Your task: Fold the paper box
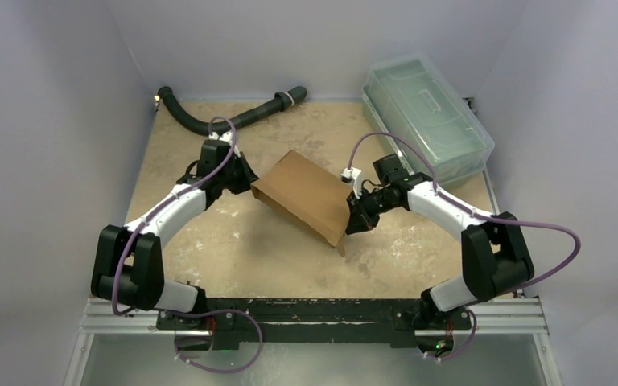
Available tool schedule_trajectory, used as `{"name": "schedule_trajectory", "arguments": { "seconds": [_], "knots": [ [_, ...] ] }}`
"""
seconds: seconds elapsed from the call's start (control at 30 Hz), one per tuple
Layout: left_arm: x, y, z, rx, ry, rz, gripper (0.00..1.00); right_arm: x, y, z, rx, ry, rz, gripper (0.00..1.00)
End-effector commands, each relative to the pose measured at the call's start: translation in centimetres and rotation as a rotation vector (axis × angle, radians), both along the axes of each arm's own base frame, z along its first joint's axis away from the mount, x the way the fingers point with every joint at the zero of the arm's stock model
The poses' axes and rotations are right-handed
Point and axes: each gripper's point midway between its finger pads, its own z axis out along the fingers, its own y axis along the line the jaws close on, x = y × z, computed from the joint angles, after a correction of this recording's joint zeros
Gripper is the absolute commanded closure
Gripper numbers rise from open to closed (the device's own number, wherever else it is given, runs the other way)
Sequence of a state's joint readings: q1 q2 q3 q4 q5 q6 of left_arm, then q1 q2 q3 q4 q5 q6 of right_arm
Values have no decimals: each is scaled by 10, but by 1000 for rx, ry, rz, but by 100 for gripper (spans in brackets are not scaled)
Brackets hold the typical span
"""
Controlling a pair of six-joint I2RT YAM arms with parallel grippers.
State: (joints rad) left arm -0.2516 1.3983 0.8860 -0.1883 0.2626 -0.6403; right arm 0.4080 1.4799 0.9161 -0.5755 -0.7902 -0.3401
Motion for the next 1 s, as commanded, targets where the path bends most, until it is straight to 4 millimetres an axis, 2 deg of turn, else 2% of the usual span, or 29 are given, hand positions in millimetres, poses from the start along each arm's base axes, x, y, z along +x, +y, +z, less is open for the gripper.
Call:
{"name": "schedule_trajectory", "arguments": {
  "seconds": [0.0, 0.2, 0.37, 0.43, 0.6, 0.73, 0.83, 0.97],
  "knots": [
    [-26, -25, -20, -88, 97, -118, 100, 49, 31, 41, 124, -260, 28, 89],
    [-26, 4, -50, 23, 147, -42, 100, 63, 19, 26, 26, -307, -22, 86],
    [-30, 46, -68, 159, 190, 108, 99, 72, -2, 1, -126, -332, -34, 82],
    [-35, 58, -73, 182, 210, 168, 98, 72, -8, -2, -157, -346, -21, 80],
    [-47, 65, -75, 139, 213, 280, 97, 70, -17, 2, -192, -391, 2, 68],
    [-66, 68, -89, 103, 265, 343, 97, 68, -24, 2, -229, -416, 27, 65],
    [-73, 71, -86, 100, 274, 364, 97, 68, -28, 8, -240, -438, 27, 62],
    [-71, 76, -53, 102, 179, 366, 97, 61, -38, 28, -256, -494, 57, 61]
  ]
}}
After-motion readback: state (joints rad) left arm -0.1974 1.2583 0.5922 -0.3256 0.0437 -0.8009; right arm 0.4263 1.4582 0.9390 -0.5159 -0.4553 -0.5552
